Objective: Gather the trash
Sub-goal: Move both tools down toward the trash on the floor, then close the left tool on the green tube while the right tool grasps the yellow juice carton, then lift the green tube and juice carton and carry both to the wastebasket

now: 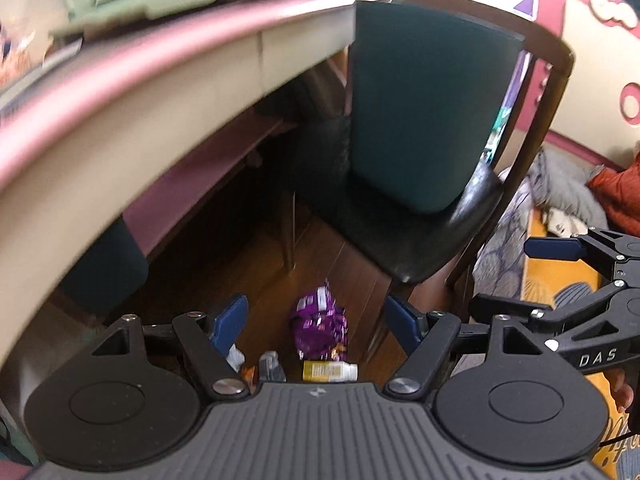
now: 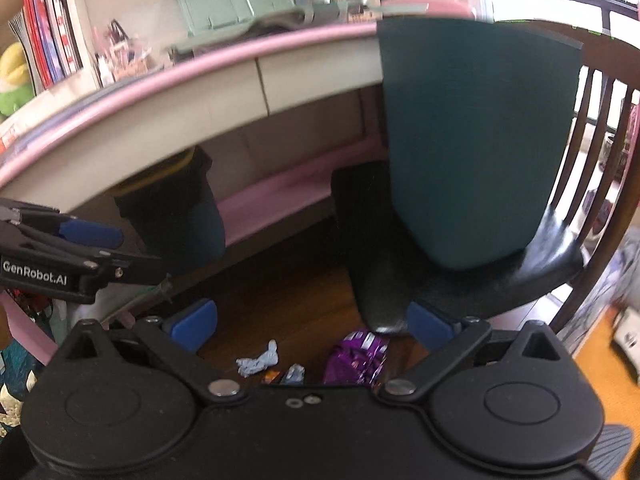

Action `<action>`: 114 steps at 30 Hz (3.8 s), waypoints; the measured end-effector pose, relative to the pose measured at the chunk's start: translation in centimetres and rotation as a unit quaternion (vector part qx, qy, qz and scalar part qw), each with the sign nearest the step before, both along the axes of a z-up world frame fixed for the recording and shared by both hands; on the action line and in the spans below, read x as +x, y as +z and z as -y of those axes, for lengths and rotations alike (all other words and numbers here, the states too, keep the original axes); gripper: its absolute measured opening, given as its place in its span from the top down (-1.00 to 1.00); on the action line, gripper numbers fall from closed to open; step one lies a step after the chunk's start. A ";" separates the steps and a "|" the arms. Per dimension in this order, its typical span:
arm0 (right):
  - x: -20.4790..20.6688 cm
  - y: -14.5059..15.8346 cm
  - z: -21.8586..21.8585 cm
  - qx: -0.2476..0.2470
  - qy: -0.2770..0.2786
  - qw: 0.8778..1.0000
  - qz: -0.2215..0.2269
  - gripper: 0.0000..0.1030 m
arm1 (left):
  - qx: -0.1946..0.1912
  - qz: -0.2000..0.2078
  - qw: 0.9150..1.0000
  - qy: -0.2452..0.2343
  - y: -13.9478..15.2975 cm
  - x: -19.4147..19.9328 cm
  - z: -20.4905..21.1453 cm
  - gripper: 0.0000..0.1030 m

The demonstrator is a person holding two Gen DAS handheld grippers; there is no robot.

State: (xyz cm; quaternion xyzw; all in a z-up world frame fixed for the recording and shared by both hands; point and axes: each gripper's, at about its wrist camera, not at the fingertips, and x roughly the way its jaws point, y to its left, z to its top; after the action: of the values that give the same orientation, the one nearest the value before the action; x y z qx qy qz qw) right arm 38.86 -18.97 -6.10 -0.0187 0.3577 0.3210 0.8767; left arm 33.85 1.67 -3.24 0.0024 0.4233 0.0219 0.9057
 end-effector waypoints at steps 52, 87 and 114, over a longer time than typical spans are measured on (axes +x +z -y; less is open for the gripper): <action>12.8 -46.7 -19.3 -0.269 0.182 0.929 -0.177 -0.71 | 0.082 -0.348 0.913 -0.196 -53.4 4.2 -4.8 -0.74; 10.9 -48.5 -17.4 -0.277 0.094 0.925 -0.243 -0.10 | 0.017 -0.365 0.925 -0.103 -57.6 7.3 -7.6 -0.07; 6.5 -27.0 -9.5 -0.071 -0.033 0.953 -0.293 -0.06 | -0.100 -0.324 0.939 0.053 -38.5 5.3 -9.5 0.06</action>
State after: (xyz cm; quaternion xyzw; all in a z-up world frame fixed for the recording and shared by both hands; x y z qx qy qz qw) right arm 45.36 -9.46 -33.08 0.0255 0.6212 0.2569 0.7399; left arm 39.12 11.20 -41.79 -0.1037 0.6934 0.0260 0.7126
